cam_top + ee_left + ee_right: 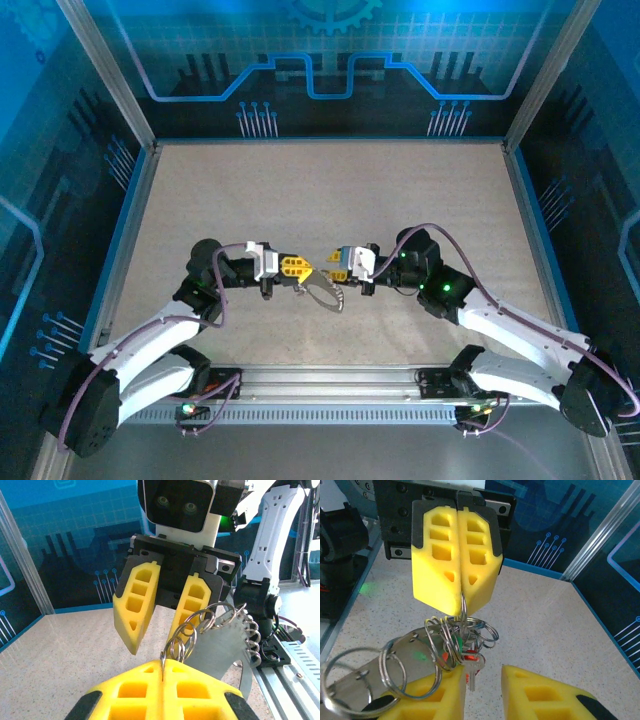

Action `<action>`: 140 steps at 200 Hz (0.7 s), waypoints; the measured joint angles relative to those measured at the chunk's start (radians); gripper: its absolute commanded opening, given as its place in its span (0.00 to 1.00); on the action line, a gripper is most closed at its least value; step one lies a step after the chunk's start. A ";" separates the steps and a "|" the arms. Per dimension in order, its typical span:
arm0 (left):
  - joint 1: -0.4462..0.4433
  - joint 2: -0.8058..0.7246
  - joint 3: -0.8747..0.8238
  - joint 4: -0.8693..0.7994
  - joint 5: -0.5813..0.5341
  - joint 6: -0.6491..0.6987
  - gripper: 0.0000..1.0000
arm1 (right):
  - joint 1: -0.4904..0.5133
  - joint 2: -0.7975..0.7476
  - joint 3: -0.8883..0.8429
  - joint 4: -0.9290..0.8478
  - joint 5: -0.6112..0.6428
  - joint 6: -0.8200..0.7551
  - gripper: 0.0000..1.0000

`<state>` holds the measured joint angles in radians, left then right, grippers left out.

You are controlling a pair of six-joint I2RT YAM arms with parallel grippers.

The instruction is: Put the keys on the keyring

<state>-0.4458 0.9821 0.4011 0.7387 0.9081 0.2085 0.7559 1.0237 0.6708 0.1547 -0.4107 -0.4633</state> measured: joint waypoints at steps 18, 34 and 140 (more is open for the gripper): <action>0.000 0.000 0.000 0.000 0.006 0.000 0.00 | 0.000 0.013 0.000 0.008 -0.015 0.000 0.25; 0.000 0.000 0.000 0.000 0.006 0.000 0.00 | 0.000 0.030 0.004 0.010 -0.035 -0.001 0.24; 0.000 -0.002 0.000 -0.031 0.006 0.007 0.00 | -0.020 0.016 0.009 0.015 -0.207 -0.014 0.40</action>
<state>-0.4458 0.9806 0.4011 0.7074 0.9142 0.2157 0.7361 1.0397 0.6796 0.1699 -0.6174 -0.4778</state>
